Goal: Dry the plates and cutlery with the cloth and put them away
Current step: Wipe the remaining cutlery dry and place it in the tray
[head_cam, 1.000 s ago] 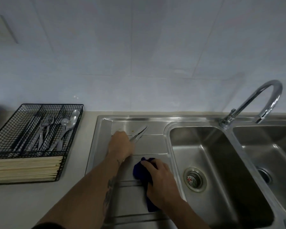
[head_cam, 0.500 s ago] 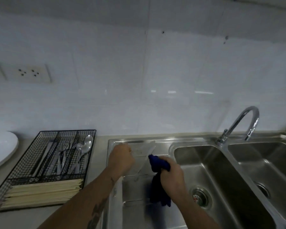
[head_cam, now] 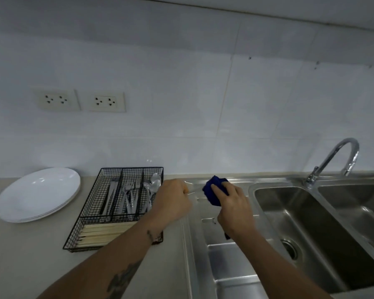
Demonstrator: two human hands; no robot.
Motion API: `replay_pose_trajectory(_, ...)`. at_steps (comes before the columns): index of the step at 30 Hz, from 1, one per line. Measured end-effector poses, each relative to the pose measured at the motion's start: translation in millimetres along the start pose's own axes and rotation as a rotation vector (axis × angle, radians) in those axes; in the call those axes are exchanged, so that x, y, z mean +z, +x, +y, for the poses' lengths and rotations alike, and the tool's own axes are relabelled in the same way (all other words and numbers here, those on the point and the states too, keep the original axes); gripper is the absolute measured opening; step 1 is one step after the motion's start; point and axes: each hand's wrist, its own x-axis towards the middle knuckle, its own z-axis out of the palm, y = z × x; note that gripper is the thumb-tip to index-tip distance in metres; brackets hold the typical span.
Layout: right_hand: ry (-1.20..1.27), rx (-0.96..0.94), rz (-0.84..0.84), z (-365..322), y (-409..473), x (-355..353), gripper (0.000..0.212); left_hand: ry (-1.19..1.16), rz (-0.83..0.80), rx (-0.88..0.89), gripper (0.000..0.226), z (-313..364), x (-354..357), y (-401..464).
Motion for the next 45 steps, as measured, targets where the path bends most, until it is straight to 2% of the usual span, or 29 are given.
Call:
replay_pose_trajectory(3,-0.009,0.023,0.034,-17,-1,-4,0.079,0.008,0.015,0.02,0.015,-9,-10,-13)
replay_pose_trajectory(8,-0.079,-0.103,0.047,-52,-7,-12,0.077,0.001,0.06,0.088,0.012,-11,-27,-24)
replay_pose_trajectory(14,-0.082,0.119,-0.082,-21,-5,-29,0.064,0.059,-0.007,0.113,0.013,-24,-32,-40)
replay_pose_trajectory(16,-0.05,0.149,-0.041,-20,-3,-36,0.062,0.078,-0.022,0.129,0.017,-28,-32,-40)
replay_pose_trajectory(21,0.025,-0.016,0.192,-50,-5,-37,0.068,0.081,-0.078,0.18,0.031,-25,-31,-39)
replay_pose_trajectory(24,0.005,-0.116,0.12,-61,-15,-24,0.074,0.003,-0.061,0.094,0.025,-21,-34,-39)
replay_pose_trajectory(27,0.009,-0.037,0.069,-44,-24,-13,0.072,0.078,-0.045,0.067,0.022,-27,-36,-42)
replay_pose_trajectory(30,0.016,0.023,0.051,-37,-29,-13,0.068,0.009,-0.068,0.034,0.022,-32,-31,-49)
replay_pose_trajectory(35,0.001,-0.165,0.085,-60,-34,-17,0.07,-0.054,-0.049,0.059,0.02,-24,-25,-47)
replay_pose_trajectory(38,0.044,-0.079,0.107,-43,-34,-19,0.076,-0.087,-0.054,0.048,0.018,-27,-25,-49)
replay_pose_trajectory(40,0.083,0.008,0.108,-29,-36,-21,0.072,-0.114,-0.075,0.026,0.015,-31,-22,-53)
replay_pose_trajectory(45,0.31,0.09,0.119,-24,-34,-29,0.057,-0.349,-0.281,-0.023,0.015,-34,-13,-52)
